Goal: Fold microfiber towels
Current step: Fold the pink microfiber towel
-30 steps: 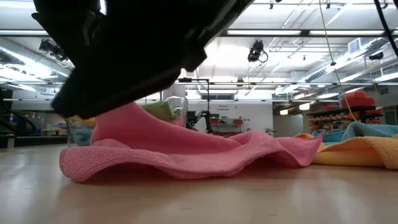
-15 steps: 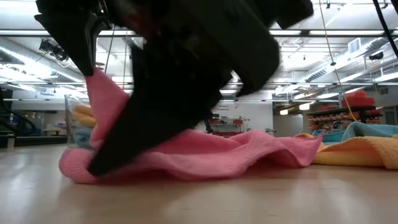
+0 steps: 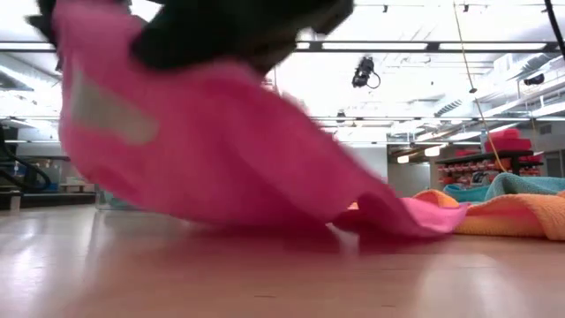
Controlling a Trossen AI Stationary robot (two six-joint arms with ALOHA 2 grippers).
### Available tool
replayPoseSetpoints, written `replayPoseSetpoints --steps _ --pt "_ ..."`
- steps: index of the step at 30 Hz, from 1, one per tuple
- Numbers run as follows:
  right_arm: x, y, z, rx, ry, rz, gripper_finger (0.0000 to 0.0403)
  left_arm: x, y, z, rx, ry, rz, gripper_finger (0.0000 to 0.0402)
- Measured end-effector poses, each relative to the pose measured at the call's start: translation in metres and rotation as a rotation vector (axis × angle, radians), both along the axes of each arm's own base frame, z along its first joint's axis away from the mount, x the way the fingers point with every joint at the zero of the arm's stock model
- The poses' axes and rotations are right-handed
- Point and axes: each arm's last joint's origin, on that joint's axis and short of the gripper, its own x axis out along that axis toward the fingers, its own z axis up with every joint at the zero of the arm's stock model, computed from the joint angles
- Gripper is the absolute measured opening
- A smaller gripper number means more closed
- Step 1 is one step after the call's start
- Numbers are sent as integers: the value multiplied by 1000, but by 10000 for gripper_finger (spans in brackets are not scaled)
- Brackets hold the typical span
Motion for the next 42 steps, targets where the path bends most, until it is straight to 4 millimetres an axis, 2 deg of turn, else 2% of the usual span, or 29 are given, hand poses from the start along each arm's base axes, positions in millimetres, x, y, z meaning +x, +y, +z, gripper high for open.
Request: replayPoseSetpoints --steps 6,14,18,23,28,34,42 --pt "-3 5 17 63 -55 119 12 -15 -11 2 -109 102 35 21" --pt "10 15 6 184 -152 180 11 -30 -32 2 -201 148 98 18" --pt "5 16 0 164 -72 154 11 -31 -34 2 -196 137 93 28" --pt "-4 15 11 134 -29 99 11 -22 -22 3 -142 75 126 21" --pt "-11 12 2 123 113 31 11 -10 -7 3 -93 26 143 15" --pt "-22 4 7 69 220 -55 10 4 7 4 -76 -38 143 29" --pt "-43 -11 40 -10 280 -179 10 24 25 6 -70 -143 147 13"
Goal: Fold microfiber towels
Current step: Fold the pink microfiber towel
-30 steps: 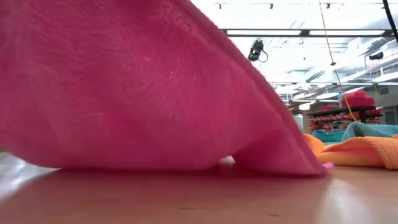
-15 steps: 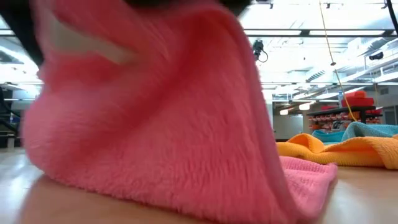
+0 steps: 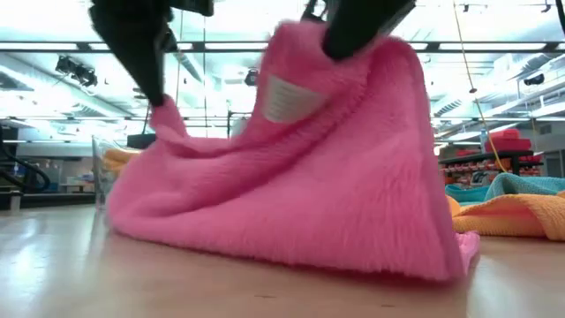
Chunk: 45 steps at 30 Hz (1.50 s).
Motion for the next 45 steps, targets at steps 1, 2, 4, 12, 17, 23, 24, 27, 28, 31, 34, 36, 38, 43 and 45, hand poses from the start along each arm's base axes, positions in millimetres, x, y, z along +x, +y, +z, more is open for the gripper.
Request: replayPoseSetpoints --steps 1,2,4,12,17,23,24,27,28,31,34,36,38,43,45 --pt "-2 -2 2 -18 11 -17 10 2 3 0 2 -12 4 13" --pt "-4 -4 3 -37 19 -30 10 4 5 0 4 -20 11 15" --pt "-5 -8 1 -67 43 -46 10 8 11 -1 7 -23 30 21" --pt "-18 -20 -31 -94 156 -124 10 24 19 -31 53 77 41 16" --pt "-21 -26 -41 -105 188 -148 10 32 24 -45 67 112 56 22" --pt "-24 -28 -47 -119 210 -147 12 38 28 -48 68 81 44 43" --pt "-25 -29 -48 -124 218 -149 16 40 28 -47 70 67 38 45" --pt "-27 -31 -48 -135 240 -153 37 42 28 -47 101 37 42 55" --pt "-27 -32 -49 -139 253 -160 47 42 28 -46 111 32 45 61" --pt "-29 -36 -49 -144 291 -171 83 42 30 -46 124 33 49 88" --pt "-32 -41 -50 -157 339 -192 122 37 31 -45 136 73 44 119" --pt "-34 -45 -48 -169 392 -218 147 30 31 -41 152 130 38 137" --pt "-36 -47 -45 -174 434 -231 169 21 29 -36 170 202 20 151" --pt "-46 -52 -23 -178 467 -233 208 12 12 -33 157 242 -97 167" --pt "-50 -53 -10 -154 435 -234 215 14 3 -34 146 211 -150 166"
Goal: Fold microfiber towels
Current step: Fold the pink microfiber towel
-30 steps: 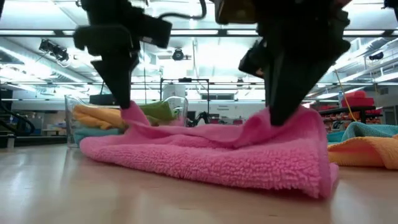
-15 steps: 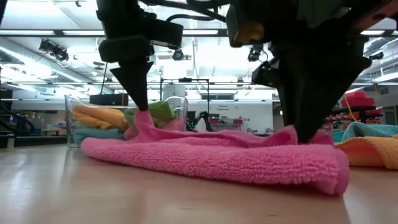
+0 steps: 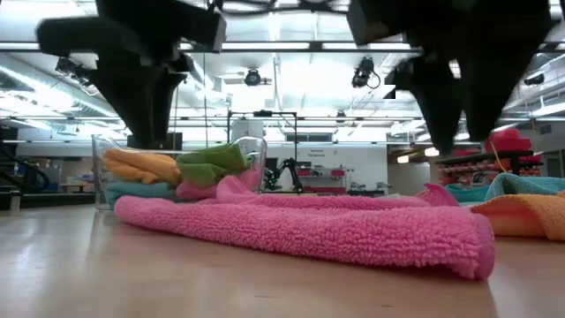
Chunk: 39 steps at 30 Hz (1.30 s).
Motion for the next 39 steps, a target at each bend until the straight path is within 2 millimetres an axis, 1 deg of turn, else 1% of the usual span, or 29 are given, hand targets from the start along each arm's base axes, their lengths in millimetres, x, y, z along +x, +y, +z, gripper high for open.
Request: replayPoseSetpoints --steps 2,5,8,10,13,18,21,23,27,31,34,37,38,39 --pt "-1 3 11 24 -67 22 217 1 -7 -1 -10 -26 -37 162" --pt "4 16 22 59 -228 89 216 5 -16 -2 -22 -65 -98 157" --pt "10 34 23 81 -353 173 212 5 -24 -6 -10 -66 -171 162" --pt "13 43 18 49 -398 203 212 6 -31 -13 6 -43 -217 174" --pt "11 50 9 -8 -397 199 211 5 -41 -27 54 6 -295 199" --pt "9 51 8 -17 -388 141 211 3 -54 -56 139 116 -400 235" --pt "9 51 8 -18 -390 127 211 1 -57 -70 221 163 -422 239" --pt "9 51 8 -19 -391 128 211 -1 -56 -76 257 202 -421 234" --pt "9 51 8 -23 -399 125 211 -2 -54 -80 273 225 -395 210" --pt "10 51 8 -29 -403 123 211 0 -52 -80 268 213 -387 166" --pt "10 51 8 -30 -404 122 211 1 -51 -80 264 202 -356 112" --pt "10 51 8 -37 -408 121 211 1 -50 -80 263 190 -323 38" --pt "10 51 8 -49 -415 118 211 1 -50 -79 260 181 -306 20" --pt "10 51 8 -64 -427 115 211 0 -51 -77 256 169 -287 13"
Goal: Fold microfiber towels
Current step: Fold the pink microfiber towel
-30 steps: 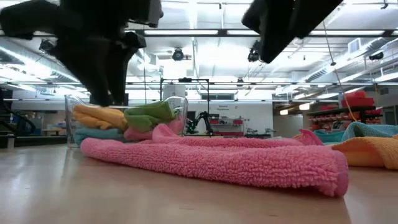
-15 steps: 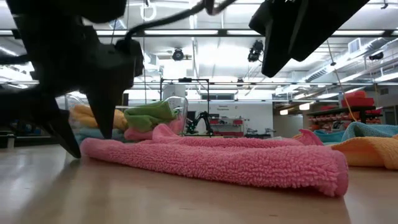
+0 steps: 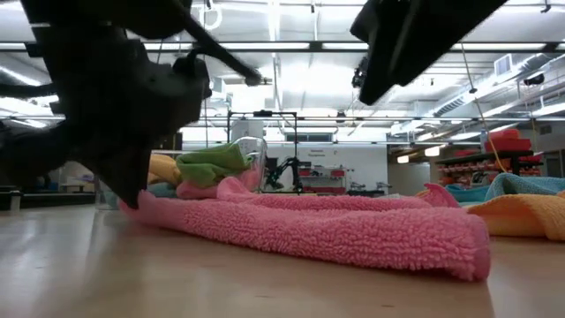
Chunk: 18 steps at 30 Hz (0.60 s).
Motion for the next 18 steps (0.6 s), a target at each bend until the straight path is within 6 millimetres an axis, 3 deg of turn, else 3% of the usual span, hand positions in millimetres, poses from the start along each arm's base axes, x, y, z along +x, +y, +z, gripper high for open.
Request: replayPoseSetpoints --steps 5,12,18 --pt "-4 12 3 -61 -90 -12 211 -9 -7 17 -35 -51 82 16" --pt "-19 40 3 -91 -202 15 211 -22 -26 34 -254 -59 221 13" --pt "-27 49 -26 6 -330 16 211 -28 -43 33 -395 -69 361 32"
